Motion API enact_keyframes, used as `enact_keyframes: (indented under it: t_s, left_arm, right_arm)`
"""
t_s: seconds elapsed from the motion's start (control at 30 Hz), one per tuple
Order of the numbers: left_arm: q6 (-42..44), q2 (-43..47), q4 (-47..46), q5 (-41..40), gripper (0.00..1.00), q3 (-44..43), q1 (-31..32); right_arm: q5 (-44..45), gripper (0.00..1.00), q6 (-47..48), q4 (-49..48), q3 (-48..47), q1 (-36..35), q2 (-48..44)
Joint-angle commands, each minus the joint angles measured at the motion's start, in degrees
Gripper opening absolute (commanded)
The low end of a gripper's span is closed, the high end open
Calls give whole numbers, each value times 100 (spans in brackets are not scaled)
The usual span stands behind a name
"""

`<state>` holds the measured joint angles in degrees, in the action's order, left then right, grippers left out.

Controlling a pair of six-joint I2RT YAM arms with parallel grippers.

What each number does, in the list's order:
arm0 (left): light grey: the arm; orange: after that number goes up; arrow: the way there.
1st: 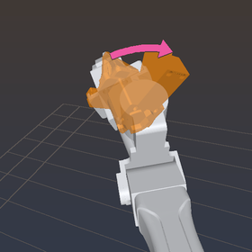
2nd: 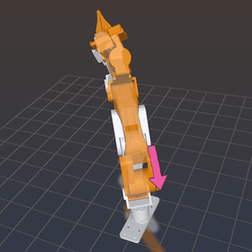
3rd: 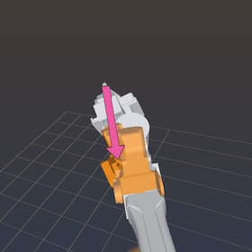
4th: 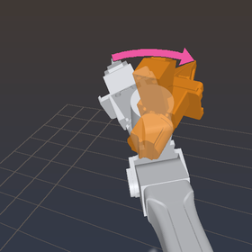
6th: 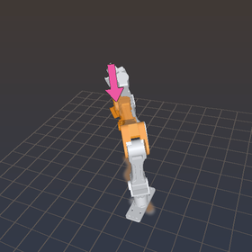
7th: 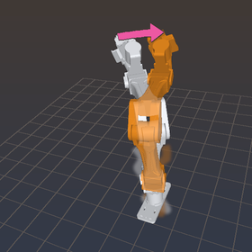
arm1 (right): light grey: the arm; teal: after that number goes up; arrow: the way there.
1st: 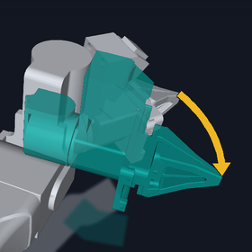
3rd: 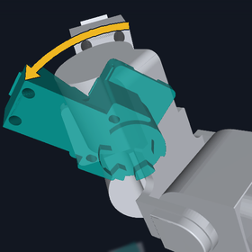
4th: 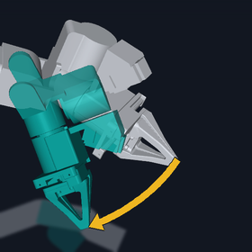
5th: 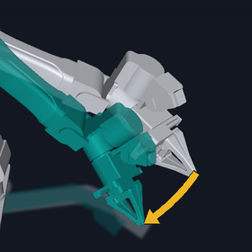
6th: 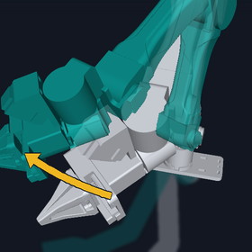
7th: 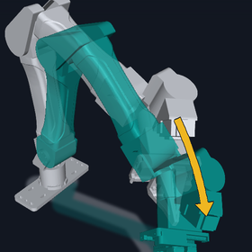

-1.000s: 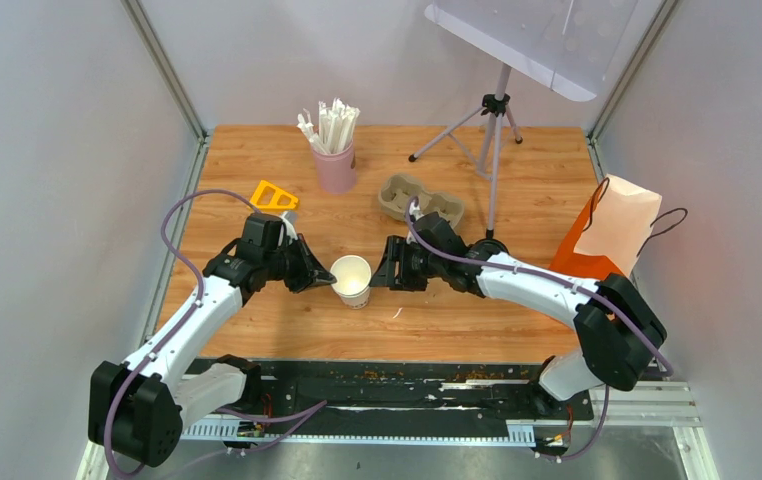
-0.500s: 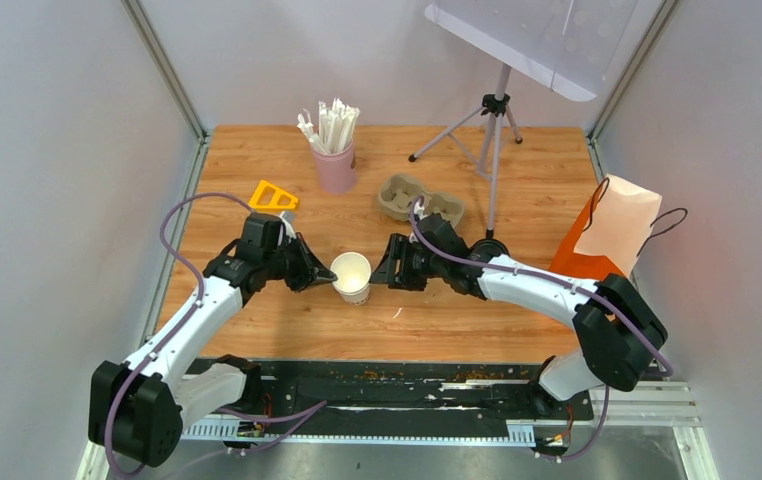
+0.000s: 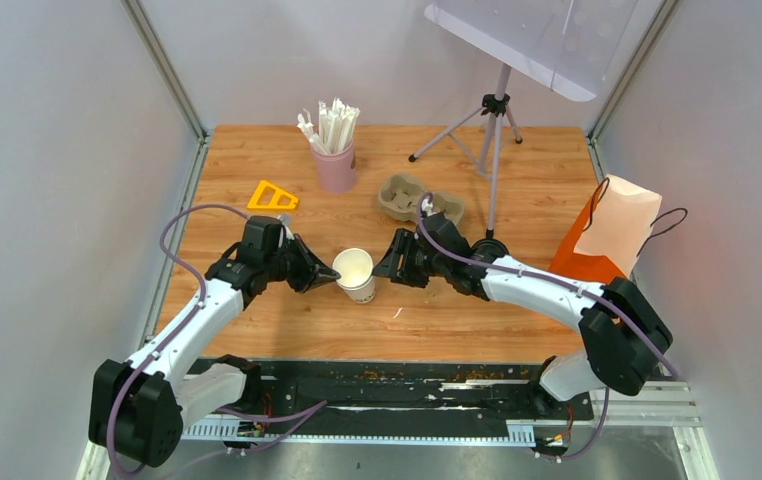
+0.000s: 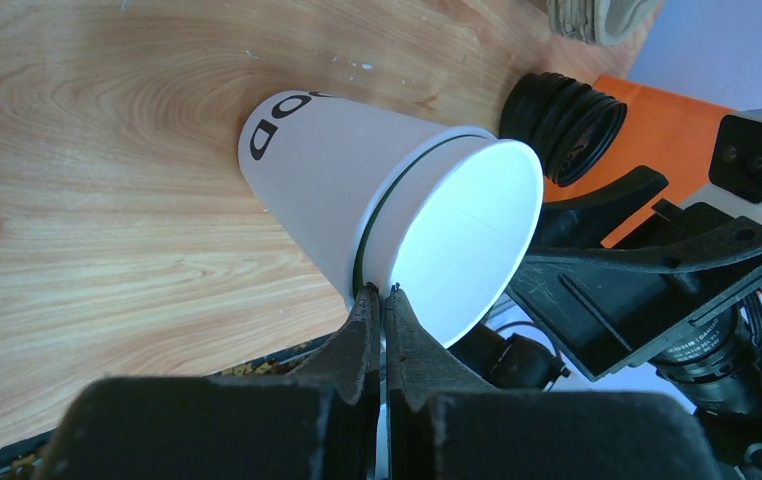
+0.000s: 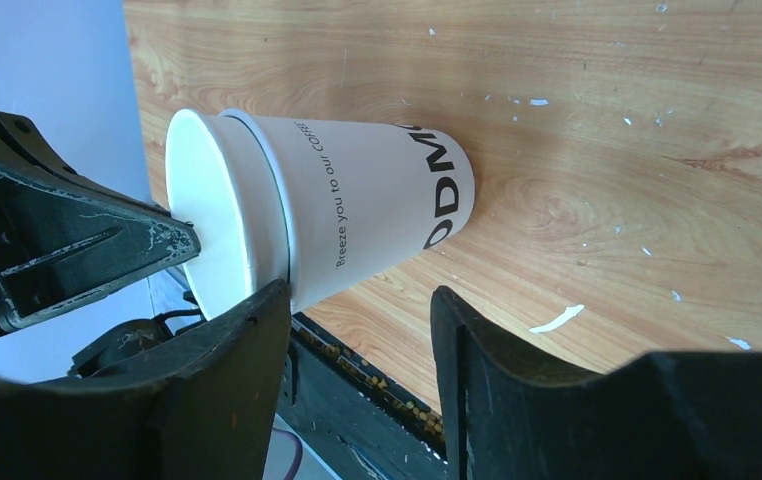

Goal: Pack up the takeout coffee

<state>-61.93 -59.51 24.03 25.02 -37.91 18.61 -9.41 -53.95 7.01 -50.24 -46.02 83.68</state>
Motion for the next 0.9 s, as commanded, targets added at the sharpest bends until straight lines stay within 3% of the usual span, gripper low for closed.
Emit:
enact_keyframes:
  t_s: [0.0,0.6,0.87]
  left_arm:
    - [-354,122,-635,621,0,-199,90]
    - [-65,109,-361,705,0,-644,90]
    - [846,-61,542,543,0,-1003,90]
  right_arm:
    - [283,54,9,119,59,-106,-133]
    - [261,53,318,341,-178,-139,-168]
    - [312,53,488,381,-257,-140,-409]
